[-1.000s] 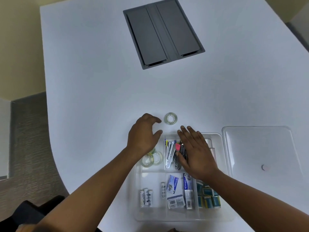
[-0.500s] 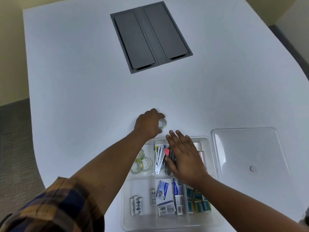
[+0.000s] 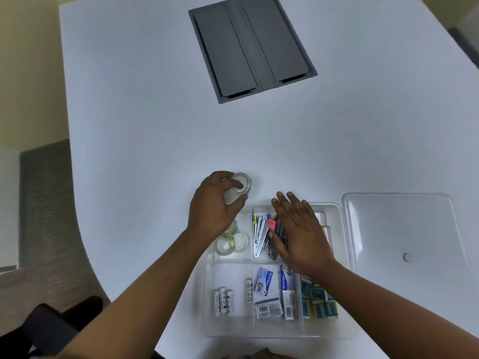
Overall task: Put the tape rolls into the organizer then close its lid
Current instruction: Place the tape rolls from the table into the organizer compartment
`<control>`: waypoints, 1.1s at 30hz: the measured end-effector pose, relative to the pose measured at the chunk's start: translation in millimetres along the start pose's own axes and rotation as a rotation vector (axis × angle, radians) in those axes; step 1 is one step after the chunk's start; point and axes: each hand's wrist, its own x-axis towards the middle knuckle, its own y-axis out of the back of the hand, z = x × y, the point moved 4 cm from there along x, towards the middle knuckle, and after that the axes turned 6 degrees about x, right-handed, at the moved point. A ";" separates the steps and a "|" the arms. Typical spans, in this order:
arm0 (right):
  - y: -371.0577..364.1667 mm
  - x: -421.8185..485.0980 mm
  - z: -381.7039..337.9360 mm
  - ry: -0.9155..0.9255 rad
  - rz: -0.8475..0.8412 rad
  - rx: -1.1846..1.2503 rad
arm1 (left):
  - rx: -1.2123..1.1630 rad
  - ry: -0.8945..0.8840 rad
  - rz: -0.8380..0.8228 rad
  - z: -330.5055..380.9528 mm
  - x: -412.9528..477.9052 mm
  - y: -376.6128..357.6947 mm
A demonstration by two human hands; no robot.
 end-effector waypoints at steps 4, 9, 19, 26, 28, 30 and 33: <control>0.6 1.0 -0.9 0.008 0.003 0.002 | 0.016 0.001 0.047 -6.6 -34.0 5.9; 1.7 0.0 -1.3 -0.002 -0.001 0.001 | 0.134 -0.084 0.043 -9.5 -61.7 0.6; 1.8 0.2 -1.8 -0.011 -0.007 -0.015 | 0.259 -0.145 -0.084 -17.2 -67.0 -16.2; 3.5 0.5 -3.3 -0.023 -0.031 -0.029 | 0.263 -0.178 -0.129 -20.9 -64.8 -24.8; 5.0 1.4 -5.2 -0.023 -0.036 -0.028 | 0.221 -0.156 -0.092 -25.9 -66.5 -18.5; 6.9 1.9 -8.0 -0.025 -0.034 -0.025 | 0.155 -0.079 -0.010 -36.7 -69.8 -8.0; 14.0 4.2 -16.0 -0.050 0.008 0.015 | 0.123 0.054 0.110 -62.4 -80.4 5.6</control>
